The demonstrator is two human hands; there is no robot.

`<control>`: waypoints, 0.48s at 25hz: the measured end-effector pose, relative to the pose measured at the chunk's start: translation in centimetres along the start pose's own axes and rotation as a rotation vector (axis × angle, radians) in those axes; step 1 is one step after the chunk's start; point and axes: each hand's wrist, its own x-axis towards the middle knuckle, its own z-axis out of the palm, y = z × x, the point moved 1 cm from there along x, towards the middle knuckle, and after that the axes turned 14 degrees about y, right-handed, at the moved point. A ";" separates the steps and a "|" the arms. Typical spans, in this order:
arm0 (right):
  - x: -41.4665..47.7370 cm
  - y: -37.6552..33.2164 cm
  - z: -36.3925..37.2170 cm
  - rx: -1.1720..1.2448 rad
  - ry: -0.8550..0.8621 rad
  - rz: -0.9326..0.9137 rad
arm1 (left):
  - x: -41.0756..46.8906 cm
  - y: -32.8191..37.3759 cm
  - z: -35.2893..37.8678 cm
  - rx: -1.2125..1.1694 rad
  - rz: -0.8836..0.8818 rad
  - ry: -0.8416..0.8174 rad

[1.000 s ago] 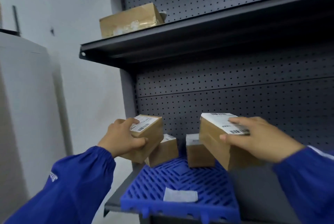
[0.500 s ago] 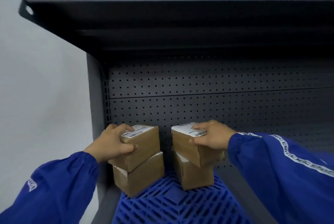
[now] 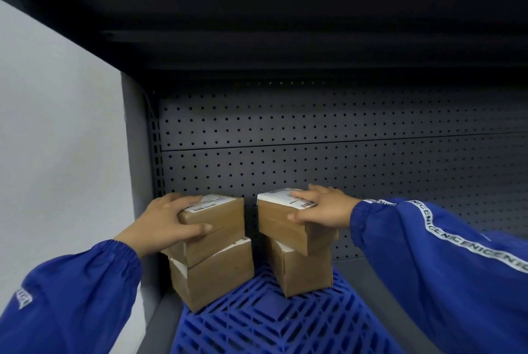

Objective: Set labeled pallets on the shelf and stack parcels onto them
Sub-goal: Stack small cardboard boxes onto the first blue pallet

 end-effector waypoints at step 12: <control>-10.8 1.4 -11.2 0.123 0.363 -0.191 | -3.7 14.8 -4.3 -0.015 0.178 0.384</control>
